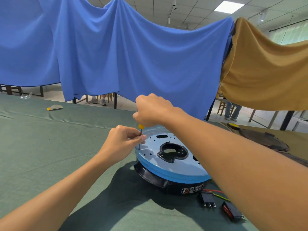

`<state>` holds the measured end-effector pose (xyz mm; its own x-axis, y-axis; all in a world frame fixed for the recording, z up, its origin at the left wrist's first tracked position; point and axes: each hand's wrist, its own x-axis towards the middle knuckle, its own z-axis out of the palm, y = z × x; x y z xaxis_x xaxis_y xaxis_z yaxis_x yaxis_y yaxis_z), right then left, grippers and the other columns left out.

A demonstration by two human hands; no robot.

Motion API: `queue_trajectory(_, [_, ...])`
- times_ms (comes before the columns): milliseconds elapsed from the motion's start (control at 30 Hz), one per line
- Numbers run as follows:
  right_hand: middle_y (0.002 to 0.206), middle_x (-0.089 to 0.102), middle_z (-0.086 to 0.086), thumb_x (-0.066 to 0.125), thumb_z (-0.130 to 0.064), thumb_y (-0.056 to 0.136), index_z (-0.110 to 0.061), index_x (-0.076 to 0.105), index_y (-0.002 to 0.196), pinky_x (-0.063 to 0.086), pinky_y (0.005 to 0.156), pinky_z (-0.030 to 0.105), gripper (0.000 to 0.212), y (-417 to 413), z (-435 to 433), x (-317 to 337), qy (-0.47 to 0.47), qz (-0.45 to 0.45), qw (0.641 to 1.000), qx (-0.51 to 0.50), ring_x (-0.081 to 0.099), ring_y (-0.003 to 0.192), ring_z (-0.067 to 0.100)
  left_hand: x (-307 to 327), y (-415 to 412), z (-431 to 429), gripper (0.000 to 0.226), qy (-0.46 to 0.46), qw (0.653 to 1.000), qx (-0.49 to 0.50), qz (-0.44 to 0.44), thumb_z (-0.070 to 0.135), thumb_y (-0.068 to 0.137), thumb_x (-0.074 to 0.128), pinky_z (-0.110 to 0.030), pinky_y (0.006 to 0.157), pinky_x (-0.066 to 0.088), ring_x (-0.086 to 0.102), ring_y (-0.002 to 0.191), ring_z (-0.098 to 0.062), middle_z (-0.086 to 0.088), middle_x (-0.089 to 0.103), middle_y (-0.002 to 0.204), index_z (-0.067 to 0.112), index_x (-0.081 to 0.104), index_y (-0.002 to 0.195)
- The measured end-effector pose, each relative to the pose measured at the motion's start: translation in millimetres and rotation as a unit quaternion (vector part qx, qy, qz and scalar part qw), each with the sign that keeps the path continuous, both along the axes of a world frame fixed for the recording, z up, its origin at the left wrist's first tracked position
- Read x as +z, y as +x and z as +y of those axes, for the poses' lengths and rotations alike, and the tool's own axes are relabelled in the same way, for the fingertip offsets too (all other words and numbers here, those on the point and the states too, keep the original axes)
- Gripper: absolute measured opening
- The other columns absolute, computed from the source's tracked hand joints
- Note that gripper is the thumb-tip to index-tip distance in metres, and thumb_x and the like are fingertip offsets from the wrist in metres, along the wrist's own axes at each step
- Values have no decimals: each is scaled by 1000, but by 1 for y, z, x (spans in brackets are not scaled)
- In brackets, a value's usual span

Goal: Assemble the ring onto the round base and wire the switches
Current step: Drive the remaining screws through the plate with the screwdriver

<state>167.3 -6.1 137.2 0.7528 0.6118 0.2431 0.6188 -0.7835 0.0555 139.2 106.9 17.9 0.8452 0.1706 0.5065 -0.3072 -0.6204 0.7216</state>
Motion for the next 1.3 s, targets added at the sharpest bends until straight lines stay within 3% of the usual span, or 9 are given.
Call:
queue_trajectory(133, [84, 52, 4, 54, -21, 88, -15, 48, 98, 40, 47, 25, 12, -1, 2, 9, -17, 81, 996, 16, 54, 60, 18, 2, -2, -2, 13, 17, 1000, 3, 4, 22, 89, 70, -41, 74, 55, 69, 77, -22, 6, 76, 78, 15, 80, 85])
queue_trajectory(233, [76, 46, 2, 53, -20, 87, -16, 42, 75, 31, 49, 28, 18, 2, -1, 4, -4, 8, 1000, 11, 44, 60, 20, 3, -1, -2, 16, 32, 999, -5, 15, 20, 93, 65, -42, 76, 55, 69, 83, -26, 6, 76, 87, 14, 80, 95])
queue_trajectory(433, [82, 56, 4, 55, -21, 86, -10, 56, 115, 35, 44, 20, 31, -1, -4, 15, -57, 94, 994, 3, 47, 53, 17, 1, -2, -3, 8, 3, 1000, 13, -18, 16, 82, 77, -8, 70, 48, 65, 78, 9, 15, 72, 79, 16, 80, 90])
queue_trajectory(533, [93, 57, 6, 58, -22, 85, -13, 56, 104, 40, 52, 27, 21, 3, -4, 11, -28, 54, 998, 18, 50, 64, 20, 1, -2, -3, 8, 15, 998, 56, -37, 18, 77, 82, -2, 63, 43, 62, 70, 12, 11, 72, 73, 16, 81, 84])
queue_trajectory(700, [93, 54, 4, 56, -24, 83, -14, 55, 100, 47, 66, 37, 20, 7, -4, 4, 1, 77, 997, 16, 57, 86, 27, 4, -2, -1, 10, 51, 998, 32, -18, 18, 87, 73, -18, 76, 53, 67, 78, 3, 6, 77, 86, 15, 80, 93])
queue_trajectory(867, [59, 57, -1, 61, -23, 75, -18, 46, 62, 36, 51, 27, 21, 10, -5, 3, 30, 44, 999, 6, 58, 60, 20, 2, -3, -5, 10, 38, 997, 60, -43, 22, 78, 80, -13, 72, 52, 65, 68, 4, 9, 73, 75, 15, 80, 86])
queue_trajectory(1033, [98, 57, 11, 55, -14, 81, -11, 57, 96, 53, 72, 43, 16, 9, -5, 5, 25, 41, 998, 44, 59, 90, 32, 7, -2, -4, 12, 64, 998, 4, 12, 18, 90, 69, -29, 89, 52, 66, 83, 3, 10, 77, 85, 16, 80, 95])
queue_trajectory(1167, [89, 48, 7, 56, -25, 94, -16, 49, 82, 50, 71, 40, 17, 12, -7, -5, 43, 6, 999, 27, 52, 79, 28, 2, -2, -2, 17, 22, 998, -40, 38, 17, 94, 63, -31, 91, 54, 67, 93, 2, 17, 75, 91, 19, 77, 104])
queue_trajectory(1300, [98, 67, 10, 56, -26, 89, -6, 60, 106, 54, 65, 32, 26, 5, -10, 5, 21, 101, 994, 47, 65, 82, 26, -10, 0, 0, 33, -86, 995, -50, -16, 22, 96, 60, -32, 102, 47, 59, 115, 1, 18, 67, 119, 25, 63, 129])
